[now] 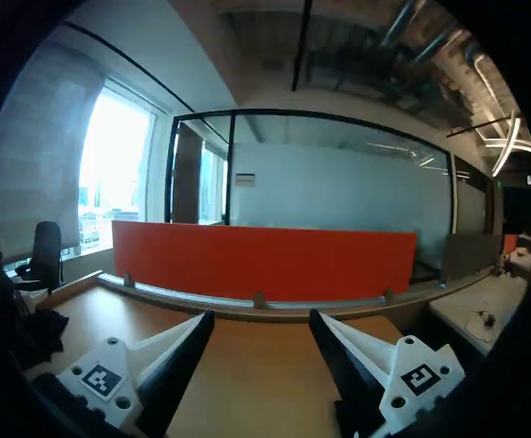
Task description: Fold towel
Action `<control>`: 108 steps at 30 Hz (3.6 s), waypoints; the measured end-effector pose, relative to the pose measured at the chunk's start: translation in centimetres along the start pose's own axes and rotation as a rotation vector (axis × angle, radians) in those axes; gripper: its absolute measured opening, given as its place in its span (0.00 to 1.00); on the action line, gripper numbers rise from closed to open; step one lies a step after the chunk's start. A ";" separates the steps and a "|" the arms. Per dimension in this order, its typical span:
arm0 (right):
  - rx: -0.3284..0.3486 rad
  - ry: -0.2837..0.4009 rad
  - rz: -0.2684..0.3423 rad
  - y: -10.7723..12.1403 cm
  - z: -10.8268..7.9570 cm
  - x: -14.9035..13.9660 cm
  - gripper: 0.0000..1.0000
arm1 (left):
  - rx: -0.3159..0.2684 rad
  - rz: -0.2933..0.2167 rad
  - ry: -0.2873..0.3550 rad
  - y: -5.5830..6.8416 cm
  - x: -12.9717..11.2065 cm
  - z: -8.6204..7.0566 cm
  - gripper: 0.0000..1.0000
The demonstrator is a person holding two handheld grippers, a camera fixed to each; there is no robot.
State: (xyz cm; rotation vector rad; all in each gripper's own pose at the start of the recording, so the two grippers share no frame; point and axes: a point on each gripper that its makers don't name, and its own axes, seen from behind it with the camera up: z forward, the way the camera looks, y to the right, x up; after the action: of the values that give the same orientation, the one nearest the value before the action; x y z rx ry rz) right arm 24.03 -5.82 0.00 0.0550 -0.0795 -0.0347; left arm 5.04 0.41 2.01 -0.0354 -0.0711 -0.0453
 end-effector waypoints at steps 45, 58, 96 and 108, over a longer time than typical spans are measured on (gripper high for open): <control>0.014 0.039 -0.015 -2.6 1.2 -4.5 1.00 | 0.052 0.022 0.080 -2.2 -12.1 -0.7 0.77; 0.022 0.037 -0.022 -3.1 1.7 -5.5 1.00 | 0.072 0.022 0.077 -2.4 -13.8 -0.9 0.77; -0.025 0.119 -0.033 0.8 0.8 -4.6 1.00 | 0.066 0.042 0.068 -2.0 -14.8 -0.6 0.78; -0.062 0.126 0.023 2.7 -0.1 -7.9 1.00 | 0.066 0.042 0.069 -2.0 -15.0 -0.5 0.78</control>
State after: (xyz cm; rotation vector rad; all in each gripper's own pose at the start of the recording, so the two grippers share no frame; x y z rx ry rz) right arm 16.28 -2.82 -0.53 -0.0055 0.0469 -0.0110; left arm -9.95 -0.92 0.50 0.0308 -0.0032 -0.0021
